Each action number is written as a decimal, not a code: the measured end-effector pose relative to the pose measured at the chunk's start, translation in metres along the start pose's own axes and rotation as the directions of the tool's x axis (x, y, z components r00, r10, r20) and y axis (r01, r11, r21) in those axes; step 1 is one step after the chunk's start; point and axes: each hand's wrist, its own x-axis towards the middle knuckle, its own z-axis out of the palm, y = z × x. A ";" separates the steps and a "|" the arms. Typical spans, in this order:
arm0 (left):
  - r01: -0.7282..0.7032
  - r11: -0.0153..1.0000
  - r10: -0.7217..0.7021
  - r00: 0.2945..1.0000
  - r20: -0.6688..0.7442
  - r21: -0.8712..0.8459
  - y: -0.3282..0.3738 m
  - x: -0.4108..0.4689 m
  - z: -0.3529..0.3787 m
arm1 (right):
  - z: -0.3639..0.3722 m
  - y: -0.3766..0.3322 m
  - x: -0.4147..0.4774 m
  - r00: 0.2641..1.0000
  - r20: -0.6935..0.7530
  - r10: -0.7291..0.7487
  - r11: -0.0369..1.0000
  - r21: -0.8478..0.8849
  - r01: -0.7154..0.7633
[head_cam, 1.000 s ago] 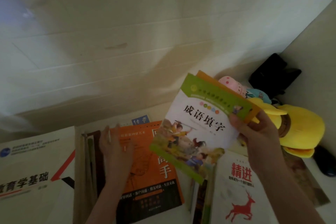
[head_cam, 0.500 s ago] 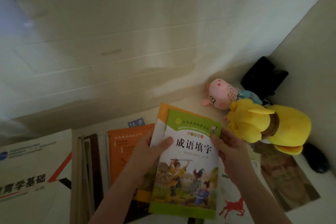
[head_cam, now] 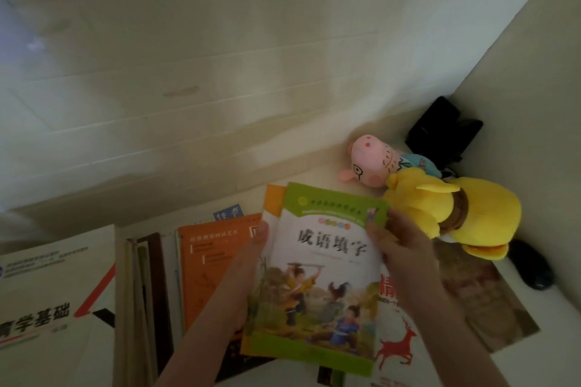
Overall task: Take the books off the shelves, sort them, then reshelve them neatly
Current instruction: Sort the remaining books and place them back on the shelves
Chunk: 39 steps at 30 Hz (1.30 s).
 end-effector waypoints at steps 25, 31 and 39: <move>-0.149 0.989 0.131 0.918 -0.373 -0.021 -0.024 -0.022 -0.109 | 0.108 0.119 0.018 0.741 0.127 0.660 0.547 -0.757 -0.357; -0.182 0.981 0.136 0.902 -0.410 -0.075 -0.021 -0.025 -0.118 | 0.117 0.117 0.020 0.682 0.198 0.704 0.518 -0.801 -0.302; -0.169 0.979 0.114 0.921 -0.372 -0.118 -0.022 -0.021 -0.120 | 0.114 0.124 0.013 0.741 0.176 0.648 0.574 -0.753 -0.323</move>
